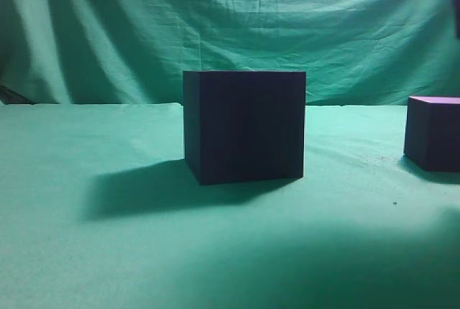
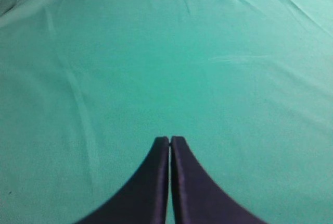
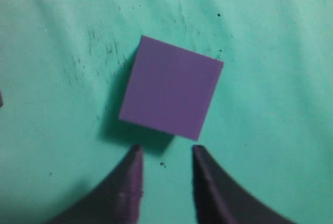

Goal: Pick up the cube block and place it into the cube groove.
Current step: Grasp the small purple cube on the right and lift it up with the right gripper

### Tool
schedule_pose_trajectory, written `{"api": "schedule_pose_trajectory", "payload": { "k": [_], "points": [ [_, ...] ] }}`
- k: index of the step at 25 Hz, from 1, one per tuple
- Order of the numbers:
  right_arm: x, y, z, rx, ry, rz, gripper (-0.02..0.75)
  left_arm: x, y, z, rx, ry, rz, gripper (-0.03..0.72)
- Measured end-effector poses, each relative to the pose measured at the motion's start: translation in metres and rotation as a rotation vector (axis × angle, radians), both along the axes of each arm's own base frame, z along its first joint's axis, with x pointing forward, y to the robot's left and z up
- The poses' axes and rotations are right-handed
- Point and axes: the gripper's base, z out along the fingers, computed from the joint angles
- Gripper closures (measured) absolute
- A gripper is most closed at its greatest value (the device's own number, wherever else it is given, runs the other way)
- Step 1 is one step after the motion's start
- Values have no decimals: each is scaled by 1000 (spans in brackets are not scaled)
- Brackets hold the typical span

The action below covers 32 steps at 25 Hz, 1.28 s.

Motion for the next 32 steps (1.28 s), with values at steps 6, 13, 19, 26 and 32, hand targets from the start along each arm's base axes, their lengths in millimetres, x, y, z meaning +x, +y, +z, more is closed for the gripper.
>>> {"api": "schedule_pose_trajectory", "payload": {
  "k": [6, 13, 19, 26, 32],
  "points": [
    [21, 9, -30, -14, 50, -48, 237, 0, 0, 0, 0, 0, 0, 688],
    [34, 14, -53, -14, 67, -88, 194, 0, 0, 0, 0, 0, 0, 688],
    [44, 5, -63, -14, 63, -136, 194, 0, 0, 0, 0, 0, 0, 688],
    [45, 5, -63, -4, 58, -143, 300, 0, 0, 0, 0, 0, 0, 688],
    [48, 6, -56, -12, 68, -133, 300, 0, 0, 0, 0, 0, 0, 688]
  ]
}}
